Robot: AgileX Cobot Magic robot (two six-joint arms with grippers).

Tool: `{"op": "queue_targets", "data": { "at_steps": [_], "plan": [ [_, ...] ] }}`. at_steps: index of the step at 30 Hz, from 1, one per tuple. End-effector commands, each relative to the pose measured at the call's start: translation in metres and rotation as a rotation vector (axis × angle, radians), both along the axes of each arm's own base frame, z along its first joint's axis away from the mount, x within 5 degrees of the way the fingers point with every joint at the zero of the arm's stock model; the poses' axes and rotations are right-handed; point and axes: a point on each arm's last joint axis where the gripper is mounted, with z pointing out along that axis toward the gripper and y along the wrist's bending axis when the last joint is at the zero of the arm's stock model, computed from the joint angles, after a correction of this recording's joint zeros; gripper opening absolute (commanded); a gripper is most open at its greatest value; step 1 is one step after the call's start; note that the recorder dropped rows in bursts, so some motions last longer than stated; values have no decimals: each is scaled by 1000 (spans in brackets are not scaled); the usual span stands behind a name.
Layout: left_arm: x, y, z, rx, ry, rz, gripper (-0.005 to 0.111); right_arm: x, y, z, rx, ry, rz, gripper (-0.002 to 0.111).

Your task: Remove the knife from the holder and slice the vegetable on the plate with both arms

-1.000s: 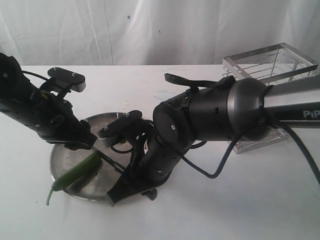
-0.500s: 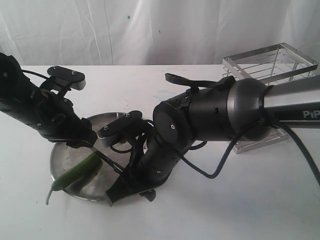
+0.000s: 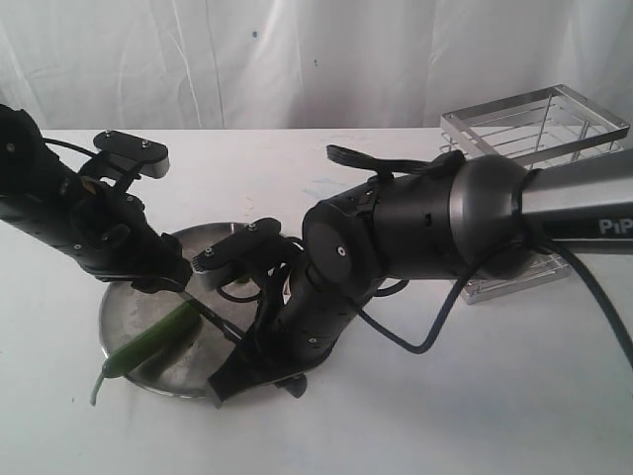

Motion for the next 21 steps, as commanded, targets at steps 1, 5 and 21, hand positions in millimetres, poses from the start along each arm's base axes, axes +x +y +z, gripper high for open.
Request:
{"op": "queue_targets", "data": {
  "at_steps": [1, 5, 21],
  "plan": [
    [-2, -1, -2, -9, 18, 8, 65, -8, 6, 1, 3, -6, 29, 0],
    [-2, -1, -3, -8, 25, 7, 65, -5, 5, 1, -9, -33, 21, 0],
    [-3, -1, -3, -12, 31, 9, 64, -4, 3, 0, -24, -38, -3, 0]
  ]
}}
